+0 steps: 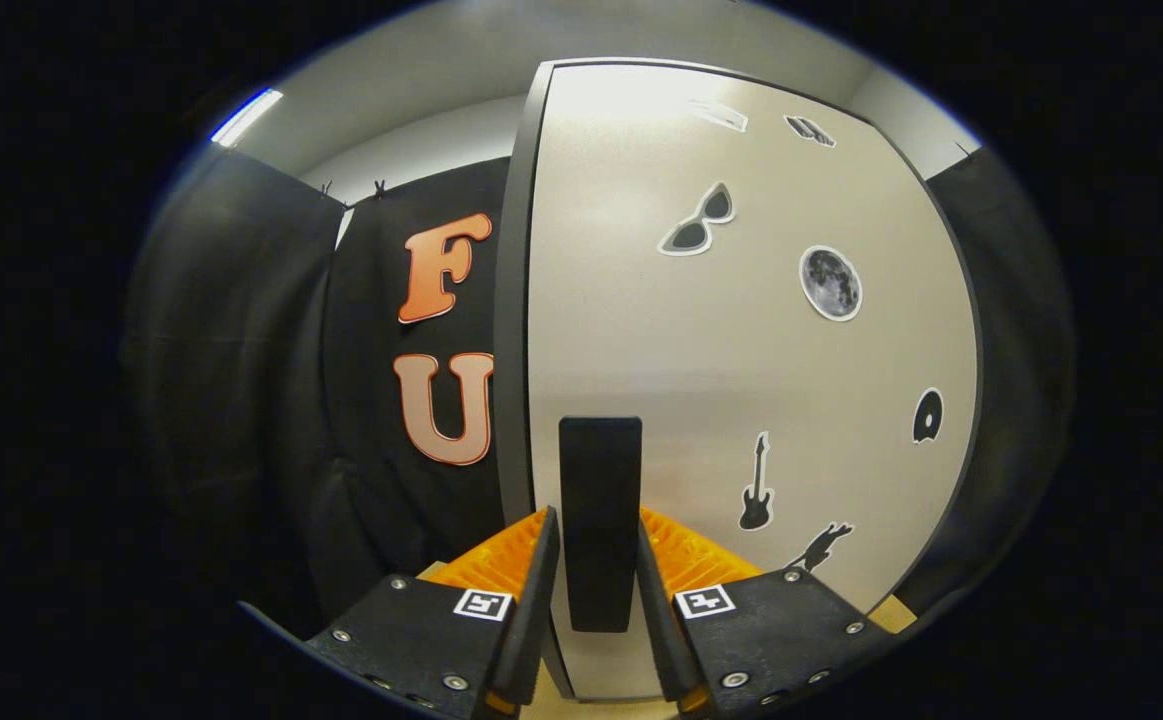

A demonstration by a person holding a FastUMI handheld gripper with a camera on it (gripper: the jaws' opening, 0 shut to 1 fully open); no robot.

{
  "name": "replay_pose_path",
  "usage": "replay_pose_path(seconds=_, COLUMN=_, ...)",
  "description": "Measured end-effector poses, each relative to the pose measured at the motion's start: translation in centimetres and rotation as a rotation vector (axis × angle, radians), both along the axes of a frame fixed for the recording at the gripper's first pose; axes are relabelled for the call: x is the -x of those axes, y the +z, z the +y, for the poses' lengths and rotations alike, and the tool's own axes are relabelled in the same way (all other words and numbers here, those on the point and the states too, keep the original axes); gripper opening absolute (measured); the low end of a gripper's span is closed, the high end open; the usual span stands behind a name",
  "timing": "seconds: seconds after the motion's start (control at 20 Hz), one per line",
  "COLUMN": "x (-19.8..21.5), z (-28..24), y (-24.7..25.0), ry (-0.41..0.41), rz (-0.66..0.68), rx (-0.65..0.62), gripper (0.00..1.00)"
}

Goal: Open the shoe cabinet door, grab the shoes and put them into the shoe cabinet, then close the shoe cabinet door.

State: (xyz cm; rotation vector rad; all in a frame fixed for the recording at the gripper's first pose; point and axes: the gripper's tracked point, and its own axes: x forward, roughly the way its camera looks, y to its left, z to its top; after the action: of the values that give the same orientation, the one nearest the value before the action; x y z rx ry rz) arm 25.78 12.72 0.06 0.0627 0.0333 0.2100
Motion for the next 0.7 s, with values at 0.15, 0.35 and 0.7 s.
replay_pose_path(seconds=0.15, x=0.0, z=0.0, y=-0.1, ry=0.009, rz=0.015, rx=-0.012, gripper=0.38)
replay_pose_path(seconds=0.35, x=0.3, z=-0.1, y=0.0, ry=0.019, rz=0.024, rx=-0.028, gripper=0.34)
replay_pose_path(seconds=0.7, x=2.3, z=-0.9, y=-0.1, ry=-0.009, rz=0.029, rx=-0.025, gripper=0.3)
